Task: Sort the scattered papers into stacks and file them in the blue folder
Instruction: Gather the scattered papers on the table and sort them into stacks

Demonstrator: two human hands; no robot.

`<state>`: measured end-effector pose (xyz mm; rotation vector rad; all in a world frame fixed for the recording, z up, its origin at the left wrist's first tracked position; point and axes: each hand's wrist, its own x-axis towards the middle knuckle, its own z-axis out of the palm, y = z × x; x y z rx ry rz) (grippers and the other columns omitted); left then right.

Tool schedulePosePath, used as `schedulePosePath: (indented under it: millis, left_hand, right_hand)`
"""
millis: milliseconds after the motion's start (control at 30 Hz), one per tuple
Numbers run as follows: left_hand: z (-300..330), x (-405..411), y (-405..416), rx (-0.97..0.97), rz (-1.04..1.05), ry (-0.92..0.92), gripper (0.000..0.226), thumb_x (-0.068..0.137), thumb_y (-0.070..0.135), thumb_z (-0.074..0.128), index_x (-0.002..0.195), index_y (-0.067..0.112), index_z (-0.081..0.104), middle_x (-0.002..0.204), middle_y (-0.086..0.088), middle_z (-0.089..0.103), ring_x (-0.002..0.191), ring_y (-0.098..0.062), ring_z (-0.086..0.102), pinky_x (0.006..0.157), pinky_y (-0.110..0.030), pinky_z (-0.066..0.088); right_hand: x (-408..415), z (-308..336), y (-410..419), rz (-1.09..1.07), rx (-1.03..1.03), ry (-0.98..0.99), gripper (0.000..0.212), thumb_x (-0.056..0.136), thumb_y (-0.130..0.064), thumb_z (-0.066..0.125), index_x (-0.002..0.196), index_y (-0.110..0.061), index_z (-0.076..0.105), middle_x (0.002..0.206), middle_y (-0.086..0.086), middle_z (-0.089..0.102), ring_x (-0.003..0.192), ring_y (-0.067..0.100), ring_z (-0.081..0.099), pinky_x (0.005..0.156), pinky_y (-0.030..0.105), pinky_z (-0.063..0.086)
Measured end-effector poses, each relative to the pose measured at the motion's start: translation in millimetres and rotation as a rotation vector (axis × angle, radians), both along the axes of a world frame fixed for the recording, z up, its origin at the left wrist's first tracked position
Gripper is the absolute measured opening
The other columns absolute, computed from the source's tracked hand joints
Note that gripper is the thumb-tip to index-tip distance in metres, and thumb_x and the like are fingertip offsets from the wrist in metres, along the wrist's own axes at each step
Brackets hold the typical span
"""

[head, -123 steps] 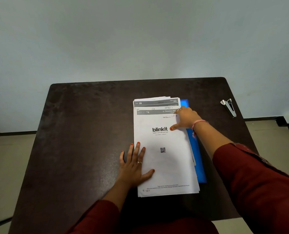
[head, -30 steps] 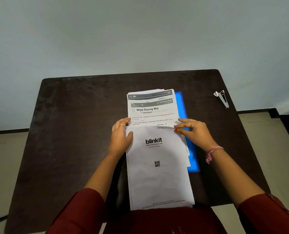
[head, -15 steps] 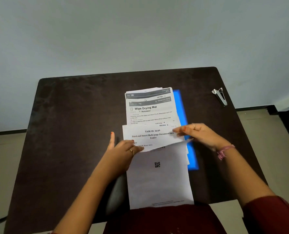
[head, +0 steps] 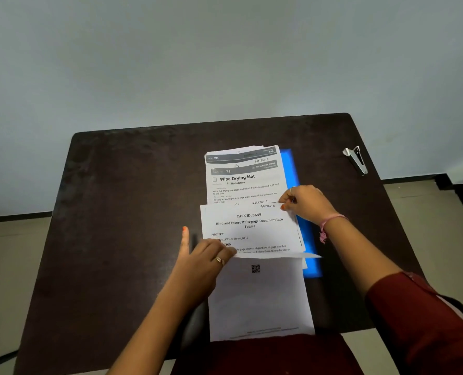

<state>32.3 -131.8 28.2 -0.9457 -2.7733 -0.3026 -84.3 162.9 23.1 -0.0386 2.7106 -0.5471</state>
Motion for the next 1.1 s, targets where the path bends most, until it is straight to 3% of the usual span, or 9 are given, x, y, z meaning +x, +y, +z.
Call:
schedulePosePath:
  millis: [167, 267, 433, 533, 633, 700, 867, 967, 1100]
  left_hand:
    - [-2, 2, 3, 0.031, 0.021, 0.01, 0.017, 0.09, 0.021, 0.045, 0.101, 0.025, 0.057, 0.104, -0.002, 0.065, 0.111, -0.022, 0.051, 0.095, -0.075, 0.014]
    - [3, -1, 6, -0.01, 0.013, -0.017, 0.039, 0.1, 0.036, 0.032, 0.087, 0.022, 0.065, 0.126, -0.01, 0.061, 0.127, -0.029, 0.043, 0.093, -0.077, 0.015]
    - [13, -6, 6, -0.047, -0.04, -0.043, 0.03, 0.091, 0.037, 0.044, 0.082, 0.021, 0.068, 0.14, -0.015, 0.05, 0.134, -0.031, 0.039, 0.093, -0.077, 0.023]
    - [14, -9, 7, -0.033, -0.039, -0.021, 0.031, 0.092, 0.037, 0.042, 0.086, 0.021, 0.067, 0.13, -0.009, 0.059, 0.125, -0.027, 0.054, 0.093, -0.077, 0.025]
    - [10, -8, 7, 0.062, -0.024, 0.029, 0.016, 0.093, 0.029, 0.043, 0.092, 0.021, 0.056, 0.103, 0.001, 0.064, 0.104, -0.018, 0.061, 0.095, -0.076, 0.029]
    - [7, -8, 5, 0.08, -0.022, 0.052, 0.004, 0.09, 0.021, 0.047, 0.093, 0.022, 0.047, 0.089, 0.004, 0.061, 0.086, -0.012, 0.054, 0.095, -0.075, 0.031]
    - [0, -7, 4, 0.021, -0.019, -0.055, 0.055, 0.065, -0.008, 0.078, 0.098, 0.02, 0.046, 0.083, 0.006, 0.057, 0.067, -0.018, 0.063, 0.1, -0.068, 0.018]
    - [-2, -6, 3, 0.029, -0.008, -0.095, 0.063, 0.063, -0.009, 0.08, 0.108, 0.02, 0.047, 0.091, 0.008, 0.05, 0.075, -0.022, 0.064, 0.101, -0.066, 0.018]
    - [-3, -5, 4, 0.031, -0.03, -0.01, 0.066, 0.065, -0.008, 0.076, 0.119, 0.018, 0.048, 0.091, 0.006, 0.041, 0.073, -0.014, 0.046, 0.099, -0.071, 0.029]
  right_hand:
    - [19, 6, 8, 0.078, -0.005, 0.098, 0.013, 0.087, -0.029, 0.066, 0.096, -0.031, 0.075, 0.103, -0.01, 0.072, 0.1, 0.016, 0.064, 0.092, 0.038, 0.047]
    - [34, 17, 13, 0.125, -0.142, 0.061, 0.011, 0.081, -0.027, 0.072, 0.089, -0.035, 0.075, 0.127, -0.005, 0.061, 0.122, 0.011, 0.052, 0.103, 0.037, 0.041]
    - [54, 60, 14, 0.22, -0.555, -0.452, 0.025, 0.08, -0.008, 0.074, 0.083, -0.033, 0.076, 0.124, -0.01, 0.063, 0.118, 0.0, 0.054, 0.096, 0.023, 0.043]
    - [51, 69, 16, 0.277, -0.699, -0.594, 0.025, 0.079, -0.004, 0.073, 0.083, -0.029, 0.077, 0.125, -0.004, 0.064, 0.118, 0.01, 0.057, 0.094, 0.02, 0.045]
    - [43, 67, 16, 0.264, -0.85, -0.647, 0.007, 0.08, -0.024, 0.073, 0.083, -0.027, 0.078, 0.129, 0.006, 0.062, 0.117, 0.02, 0.059, 0.093, 0.025, 0.047]
    - [34, 52, 15, 0.098, -0.912, -0.579, 0.027, 0.079, -0.043, 0.072, 0.095, -0.022, 0.077, 0.125, 0.008, 0.064, 0.113, 0.021, 0.062, 0.095, 0.029, 0.048]
    - [4, 4, 12, -0.074, -0.475, -0.204, 0.018, 0.081, -0.016, 0.075, 0.096, -0.024, 0.071, 0.103, 0.001, 0.071, 0.092, 0.02, 0.066, 0.093, 0.026, 0.048]
    - [-3, -6, 9, -0.023, -0.21, -0.136, 0.034, 0.079, -0.016, 0.077, 0.111, -0.017, 0.067, 0.105, -0.005, 0.064, 0.085, 0.016, 0.057, 0.087, 0.026, 0.047]
    - [-7, -8, 4, -0.037, -0.148, -0.106, 0.028, 0.073, -0.021, 0.079, 0.098, -0.026, 0.067, 0.085, -0.012, 0.065, 0.079, 0.01, 0.06, 0.088, 0.037, 0.051]
